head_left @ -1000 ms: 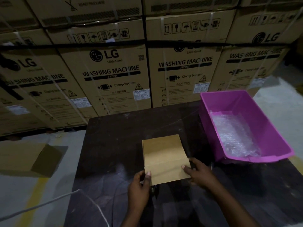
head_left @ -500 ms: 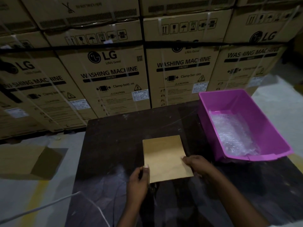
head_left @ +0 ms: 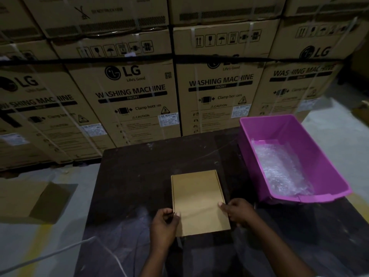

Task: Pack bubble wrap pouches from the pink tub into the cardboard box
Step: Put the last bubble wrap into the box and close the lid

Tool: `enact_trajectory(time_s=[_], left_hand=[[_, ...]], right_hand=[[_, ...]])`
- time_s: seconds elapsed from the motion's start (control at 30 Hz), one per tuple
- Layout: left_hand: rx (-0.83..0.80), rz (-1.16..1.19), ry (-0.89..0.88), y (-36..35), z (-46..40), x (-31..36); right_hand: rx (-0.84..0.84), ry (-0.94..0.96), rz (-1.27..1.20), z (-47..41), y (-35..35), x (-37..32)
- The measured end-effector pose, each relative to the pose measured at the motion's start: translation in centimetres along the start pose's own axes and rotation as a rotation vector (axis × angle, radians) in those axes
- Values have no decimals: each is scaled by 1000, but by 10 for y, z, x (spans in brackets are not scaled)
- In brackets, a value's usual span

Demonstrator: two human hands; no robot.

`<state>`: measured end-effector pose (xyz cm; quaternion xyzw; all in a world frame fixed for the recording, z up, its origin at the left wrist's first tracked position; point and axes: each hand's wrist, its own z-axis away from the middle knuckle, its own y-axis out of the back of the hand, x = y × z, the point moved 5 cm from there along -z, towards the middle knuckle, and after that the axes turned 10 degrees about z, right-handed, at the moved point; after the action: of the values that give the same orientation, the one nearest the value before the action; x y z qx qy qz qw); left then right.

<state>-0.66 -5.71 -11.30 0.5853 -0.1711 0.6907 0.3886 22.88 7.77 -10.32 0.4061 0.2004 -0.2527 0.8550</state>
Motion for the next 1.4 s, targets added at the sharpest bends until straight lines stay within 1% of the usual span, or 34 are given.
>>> enact_trajectory(time_s=[0.07, 0.23, 0.33, 0.4, 0.47, 0.57, 0.67, 0.73, 0.83, 1.07, 1.27, 1.4], left_hand=[[20, 45, -8, 1, 5, -3], [30, 117, -16, 1, 13, -16], [10, 184, -31, -2, 16, -18], [-6, 208, -47, -4, 18, -20], [-30, 195, -77, -5, 17, -23], [-89, 161, -129, -5, 16, -20], [-125, 149, -179, -6, 15, -16], [-134, 129, -200, -6, 15, -17], [-144, 113, -193, -6, 12, -23], [-170, 83, -236, -5, 11, -21], [-258, -21, -283, -3, 8, -24], [-266, -48, -319, -4, 9, -20]], right_hand=[[17, 26, 6, 2, 1, 0], [-72, 60, -106, 11, -12, 9], [28, 135, -149, 11, -10, 12], [120, 200, -91, 10, -6, 14], [190, 313, 17, 10, -4, 13], [150, 472, 90, 10, -5, 4], [151, 560, 146, 6, -2, -1], [133, 581, 112, 5, 0, -2], [119, 548, 24, 3, -2, 4], [185, 554, -113, 9, -10, 18], [237, 602, -92, 8, -10, 20], [225, 597, -20, 3, -11, 21]])
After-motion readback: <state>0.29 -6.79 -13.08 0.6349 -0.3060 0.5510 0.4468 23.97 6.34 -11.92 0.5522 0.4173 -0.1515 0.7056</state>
